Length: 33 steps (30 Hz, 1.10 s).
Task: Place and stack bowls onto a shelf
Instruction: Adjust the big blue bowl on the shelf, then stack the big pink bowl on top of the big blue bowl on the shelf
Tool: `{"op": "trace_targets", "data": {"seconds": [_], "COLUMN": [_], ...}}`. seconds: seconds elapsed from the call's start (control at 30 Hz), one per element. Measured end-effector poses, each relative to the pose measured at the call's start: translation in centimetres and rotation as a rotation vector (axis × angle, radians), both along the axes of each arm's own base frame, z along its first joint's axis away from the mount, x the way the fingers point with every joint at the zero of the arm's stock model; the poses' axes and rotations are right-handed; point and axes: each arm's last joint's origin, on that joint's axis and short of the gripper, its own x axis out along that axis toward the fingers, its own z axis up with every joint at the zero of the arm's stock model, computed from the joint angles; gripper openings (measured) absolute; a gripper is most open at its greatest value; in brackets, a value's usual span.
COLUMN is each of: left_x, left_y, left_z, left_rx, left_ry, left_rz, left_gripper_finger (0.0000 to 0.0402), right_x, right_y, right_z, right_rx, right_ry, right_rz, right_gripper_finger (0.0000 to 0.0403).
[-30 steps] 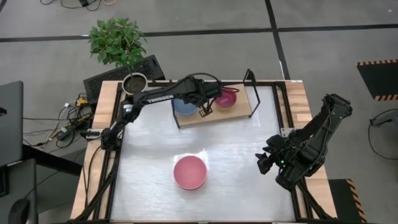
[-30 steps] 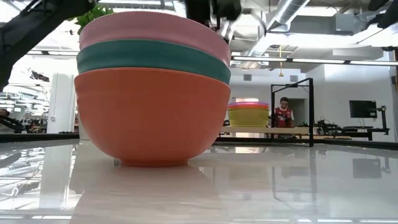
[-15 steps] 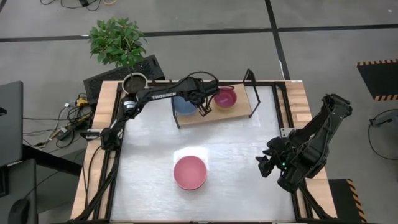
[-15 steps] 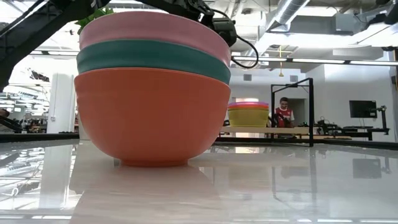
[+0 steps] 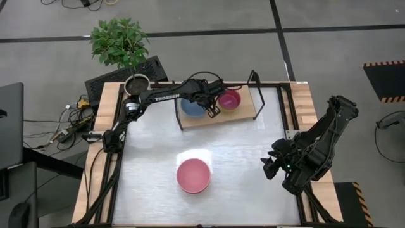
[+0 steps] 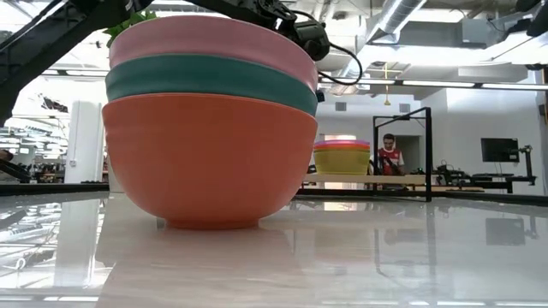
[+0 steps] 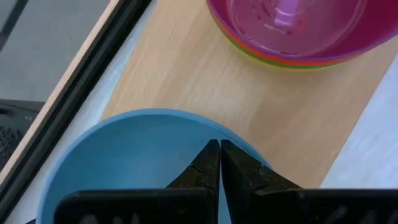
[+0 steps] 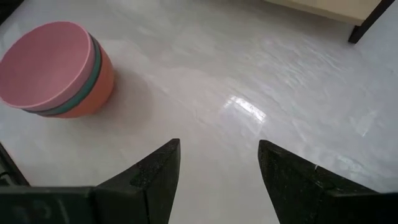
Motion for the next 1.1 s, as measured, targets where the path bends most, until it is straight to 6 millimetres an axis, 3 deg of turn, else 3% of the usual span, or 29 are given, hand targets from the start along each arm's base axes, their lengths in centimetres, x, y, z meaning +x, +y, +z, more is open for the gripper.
{"op": "trace_targets", "data": {"seconds": [0.1,0.27,0.47,0.7,0.9,1.1], "left_x": [-0.1,0.2,0.5,-1.7,-3.6,-5.2], "left_y": [0.0,-0.9,-2.5,-6.1,-9.5,-12.1], "left_z": [0.9,4.0,7.8,13.3,17.1,19.3], "left_rx": [-0.001,0.051,0.001,-0.024,0.032,0.045], "left_ry": [-0.003,-0.047,-0.181,-0.358,-0.464,-0.515], "left_rz": [-0.001,-0.042,-0.148,-0.217,-0.275,-0.342], "left_gripper_finger": [0.0,0.0009,0.0068,0.0136,0.0143,0.0143], "right_x": [0.0,0.0,0.0,0.1,0.2,0.2], "right_y": [0.0,0.0,0.0,0.1,0.1,0.2], "right_z": [0.0,0.0,0.0,0.0,0.0,0.0], "right_rx": [-0.006,-0.011,-0.011,0.001,0.004,-0.001], "right_ry": [0.004,0.006,0.005,-0.008,-0.013,-0.022], "right_rz": [0.008,0.01,0.01,0.013,0.015,0.016], "right_gripper_finger": [0.0242,0.0242,0.0242,0.0242,0.0242,0.0242]}}
